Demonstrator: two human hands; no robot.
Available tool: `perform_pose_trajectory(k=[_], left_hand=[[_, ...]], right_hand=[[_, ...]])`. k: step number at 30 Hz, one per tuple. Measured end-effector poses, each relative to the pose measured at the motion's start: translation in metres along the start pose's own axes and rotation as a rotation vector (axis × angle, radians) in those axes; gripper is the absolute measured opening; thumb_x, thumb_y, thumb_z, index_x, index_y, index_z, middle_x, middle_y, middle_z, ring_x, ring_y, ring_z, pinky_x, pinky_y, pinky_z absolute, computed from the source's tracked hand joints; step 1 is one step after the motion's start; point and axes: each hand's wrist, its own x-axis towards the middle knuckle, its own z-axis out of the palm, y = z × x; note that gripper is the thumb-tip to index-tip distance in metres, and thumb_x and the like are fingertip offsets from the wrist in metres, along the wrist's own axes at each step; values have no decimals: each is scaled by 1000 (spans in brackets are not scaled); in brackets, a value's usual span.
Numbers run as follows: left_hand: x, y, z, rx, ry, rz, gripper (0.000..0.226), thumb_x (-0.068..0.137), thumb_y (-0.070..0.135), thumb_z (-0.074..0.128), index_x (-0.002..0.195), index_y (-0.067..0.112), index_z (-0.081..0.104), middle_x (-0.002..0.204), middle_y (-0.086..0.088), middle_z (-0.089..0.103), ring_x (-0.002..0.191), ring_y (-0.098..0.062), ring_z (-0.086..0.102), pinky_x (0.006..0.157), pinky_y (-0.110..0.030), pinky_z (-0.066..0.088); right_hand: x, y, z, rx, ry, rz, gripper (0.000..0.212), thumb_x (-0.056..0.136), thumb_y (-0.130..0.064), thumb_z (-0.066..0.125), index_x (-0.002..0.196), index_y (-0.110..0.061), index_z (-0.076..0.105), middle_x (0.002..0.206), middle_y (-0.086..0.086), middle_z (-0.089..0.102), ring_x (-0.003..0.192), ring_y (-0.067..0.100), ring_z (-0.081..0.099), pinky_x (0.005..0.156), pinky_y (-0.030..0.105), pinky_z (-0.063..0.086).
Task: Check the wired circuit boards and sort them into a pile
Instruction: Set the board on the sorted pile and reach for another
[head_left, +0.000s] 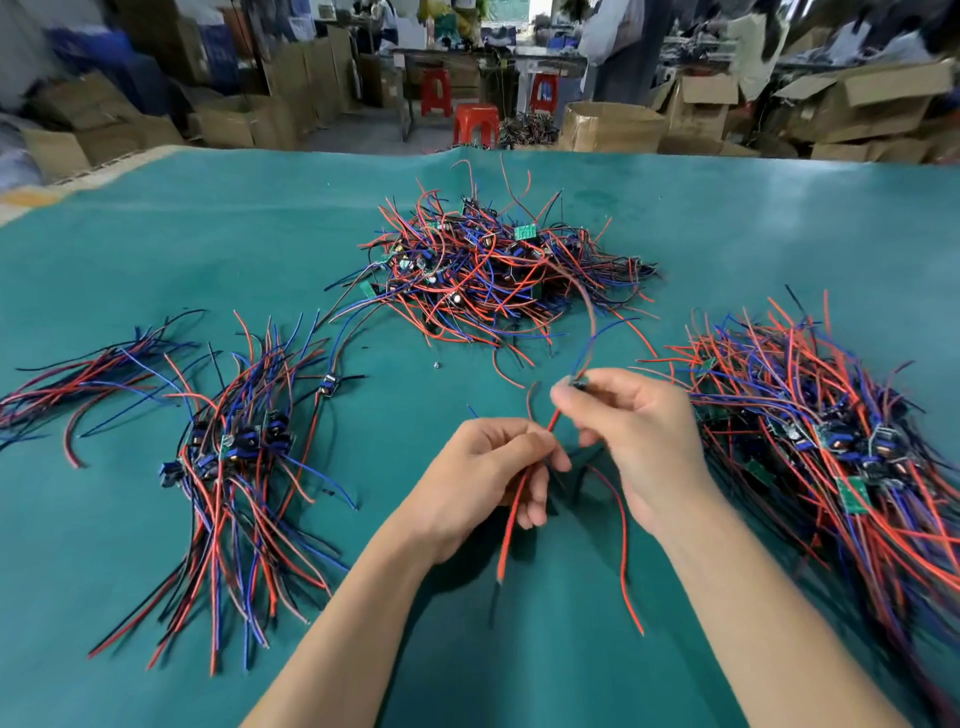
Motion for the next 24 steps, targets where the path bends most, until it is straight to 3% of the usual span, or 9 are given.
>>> perform_pose_trajectory(k=[3,6,12,15,17,21,24], left_hand=[[-3,3,1,49,-114,-19,28,103,12,46,85,4,66,55,-5,55,43,-15,54,45,-21,43],[-4,5,2,69,-161,-21,28,104,10,43,90,4,66,57,-6,59,47,-16,57,50,-23,43],[-5,6,2,159,-220,-32,28,101,8,45,82,8,66,57,-4,62,48,-15,58,51,-22,43],[-5,4,6,187,-154,-48,23,87,10,46,73,9,64,56,-4,62,47,-15,59,48,-21,45],[-3,3,8,189,-45,-44,23,86,6,46,72,8,63,55,-5,60,46,-16,58,45,-22,45],[-1,2,11,186,60,-37,26,91,-6,44,75,3,62,57,-8,59,46,-19,56,42,-22,44],[-4,4,11,171,98,-2,34,91,-10,45,70,11,62,57,5,64,47,-5,60,45,-17,48]], right_hand=[[9,-4,-14,98,225,21,15,83,-5,79,73,-13,72,62,-5,58,55,9,44,54,20,37],[13,-2,-24,135,327,23,22,83,-7,80,68,-14,66,60,-2,50,54,11,41,53,21,36],[21,-8,-40,208,548,-6,21,86,-6,78,71,-12,65,59,-1,54,52,10,44,54,24,36],[22,-38,-56,267,685,-116,24,89,-6,75,70,-15,64,52,-10,57,47,6,45,51,25,34],[18,-63,-49,252,569,-187,18,86,-8,77,71,-14,69,60,-7,62,50,8,48,51,24,37],[2,-88,29,89,43,-120,1,85,-11,79,85,-11,78,70,0,66,55,8,53,48,18,43],[3,-92,100,149,-138,-1,20,85,-9,79,95,7,73,73,9,65,51,7,55,45,18,46]])
